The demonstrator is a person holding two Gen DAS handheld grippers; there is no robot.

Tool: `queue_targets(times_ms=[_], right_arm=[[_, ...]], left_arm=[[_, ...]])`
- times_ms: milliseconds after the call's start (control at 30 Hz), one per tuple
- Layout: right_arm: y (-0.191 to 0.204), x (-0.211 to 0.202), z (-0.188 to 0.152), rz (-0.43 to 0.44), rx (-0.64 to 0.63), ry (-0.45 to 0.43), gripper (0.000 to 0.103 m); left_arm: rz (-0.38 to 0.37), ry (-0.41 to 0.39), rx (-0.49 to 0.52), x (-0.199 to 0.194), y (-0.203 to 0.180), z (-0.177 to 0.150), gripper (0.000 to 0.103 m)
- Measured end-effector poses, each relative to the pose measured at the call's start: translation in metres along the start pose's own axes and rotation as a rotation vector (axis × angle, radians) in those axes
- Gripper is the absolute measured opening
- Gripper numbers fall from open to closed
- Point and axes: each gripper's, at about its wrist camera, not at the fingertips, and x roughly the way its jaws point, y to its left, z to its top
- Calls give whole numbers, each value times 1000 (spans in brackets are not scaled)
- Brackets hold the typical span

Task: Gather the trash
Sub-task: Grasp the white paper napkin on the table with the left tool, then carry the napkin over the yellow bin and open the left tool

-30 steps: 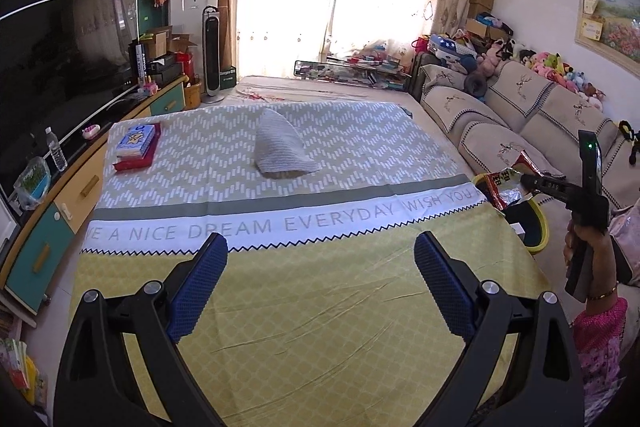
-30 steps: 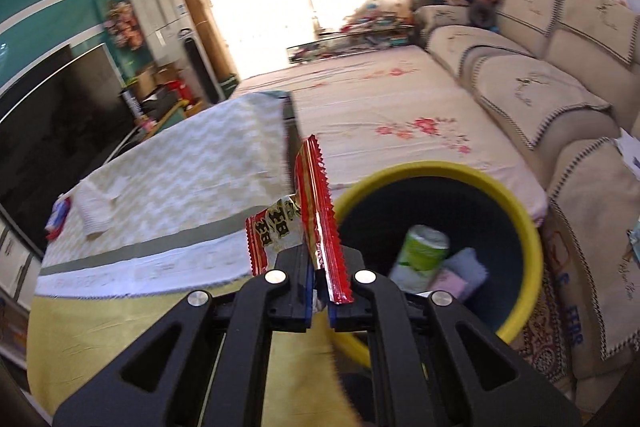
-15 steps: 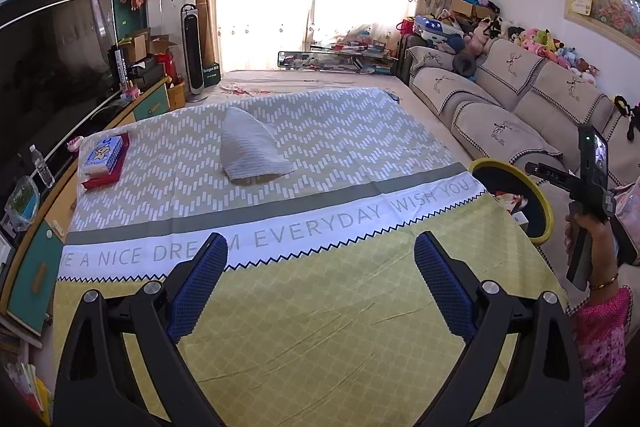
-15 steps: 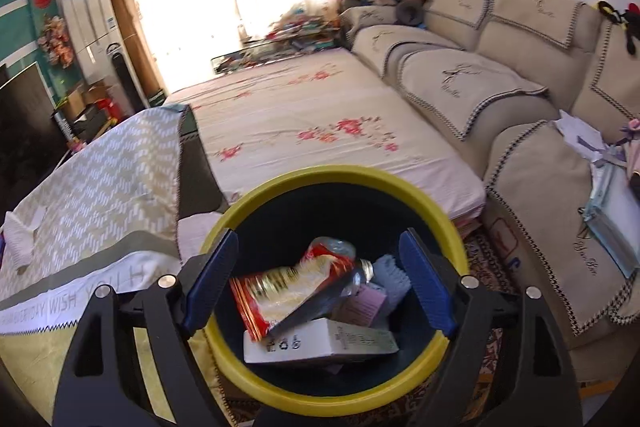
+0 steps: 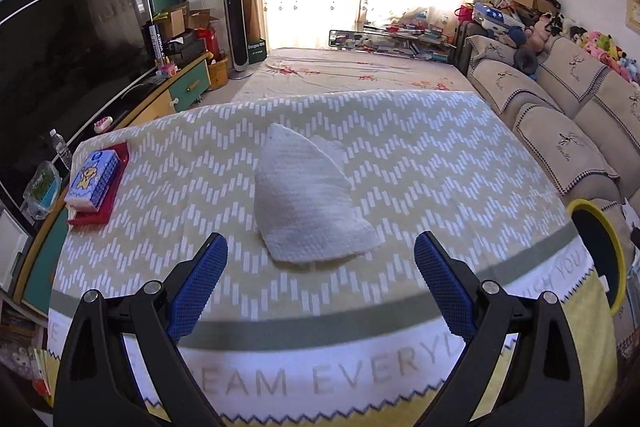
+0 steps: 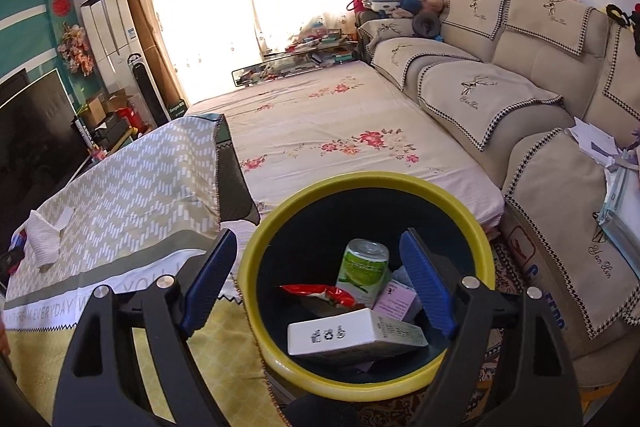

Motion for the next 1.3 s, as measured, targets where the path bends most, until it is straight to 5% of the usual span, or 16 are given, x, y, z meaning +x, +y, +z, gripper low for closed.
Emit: queue_targets(times_ms=[267, 567, 700, 800, 967, 1300], right_arm=[[10, 2, -2, 17, -23, 11, 79], [6, 8, -2, 20, -10, 26, 79], [5, 7, -2, 24, -8, 21, 79], [2, 1, -1, 29, -2, 8, 79], [-11, -16, 2, 32, 18, -31, 79], [-64, -65, 8, -48, 65, -118, 80]], left_arm=[[40, 36, -13, 56, 8, 26, 86], [22, 71, 11, 73, 2, 29, 45], [8, 80, 16, 74, -1, 29, 9], [-4, 55, 35, 64, -11, 28, 8], [-75, -6, 132, 22, -60, 30, 8], [-448, -14, 448, -64, -265, 15, 8]])
